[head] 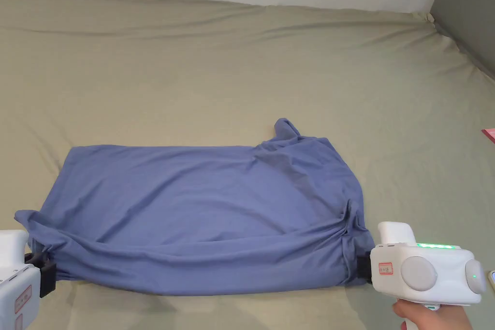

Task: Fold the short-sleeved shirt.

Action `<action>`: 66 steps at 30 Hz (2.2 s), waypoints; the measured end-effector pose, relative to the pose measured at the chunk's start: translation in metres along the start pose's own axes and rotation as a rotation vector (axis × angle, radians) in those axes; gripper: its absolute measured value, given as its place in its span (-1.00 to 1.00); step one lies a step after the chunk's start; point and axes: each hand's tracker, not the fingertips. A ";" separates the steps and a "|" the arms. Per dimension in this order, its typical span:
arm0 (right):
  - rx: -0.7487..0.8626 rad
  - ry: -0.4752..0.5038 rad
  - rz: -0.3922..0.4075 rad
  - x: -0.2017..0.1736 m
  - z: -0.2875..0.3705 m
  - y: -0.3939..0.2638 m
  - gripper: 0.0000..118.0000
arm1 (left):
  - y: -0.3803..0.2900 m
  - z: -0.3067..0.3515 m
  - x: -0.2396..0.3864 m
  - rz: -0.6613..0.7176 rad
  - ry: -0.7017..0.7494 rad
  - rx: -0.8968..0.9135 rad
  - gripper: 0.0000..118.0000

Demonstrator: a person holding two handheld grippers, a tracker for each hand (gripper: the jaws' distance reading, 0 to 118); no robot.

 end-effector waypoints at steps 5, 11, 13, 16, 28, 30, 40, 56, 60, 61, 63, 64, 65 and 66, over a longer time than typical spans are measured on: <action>0.053 -0.005 0.045 -0.001 0.044 -0.006 -0.75 | 0.002 0.024 -0.008 -0.006 -0.013 0.030 -0.79; 0.063 0.004 0.052 -0.002 0.097 -0.020 -0.75 | -0.008 0.055 -0.022 -0.029 -0.003 0.045 -0.79; 0.051 0.010 0.050 0.000 0.107 -0.030 -0.75 | -0.018 0.061 -0.027 -0.045 -0.004 0.027 -0.79; 0.005 0.007 0.039 0.002 0.112 -0.049 -0.75 | -0.037 0.066 -0.031 -0.079 -0.011 -0.020 -0.79; -0.186 -0.016 0.009 0.008 0.049 -0.102 -0.75 | -0.100 0.018 -0.029 -0.145 -0.022 -0.264 -0.79; -0.193 -0.020 0.011 0.008 0.042 -0.102 -0.74 | -0.102 0.013 -0.027 -0.147 -0.024 -0.278 -0.79; -0.048 -0.123 0.006 0.023 0.072 -0.080 0.64 | -0.086 0.032 -0.040 -0.072 0.000 -0.193 0.84; 0.857 -0.094 0.201 -0.093 0.294 -0.013 0.31 | 0.054 0.227 0.016 -0.005 0.029 0.720 0.35; 0.918 -0.001 0.252 -0.120 0.297 -0.015 -0.97 | 0.061 0.236 0.043 -0.002 0.024 0.783 -0.76; 0.915 -0.010 0.263 -0.127 0.296 -0.013 -0.97 | 0.062 0.234 0.045 0.022 0.014 0.800 -0.88; 0.918 -0.046 0.291 -0.139 0.289 -0.013 -0.97 | 0.065 0.233 0.054 0.020 0.007 0.791 -1.00; 0.926 -0.058 0.291 -0.144 0.286 -0.013 -0.97 | 0.067 0.232 0.058 0.014 -0.004 0.784 -1.00; 0.923 -0.058 0.294 -0.147 0.284 -0.012 -0.97 | 0.068 0.229 0.060 0.002 -0.017 0.780 -1.00; 0.915 -0.057 0.303 -0.149 0.281 -0.012 -0.97 | 0.068 0.227 0.063 -0.013 -0.022 0.776 -1.00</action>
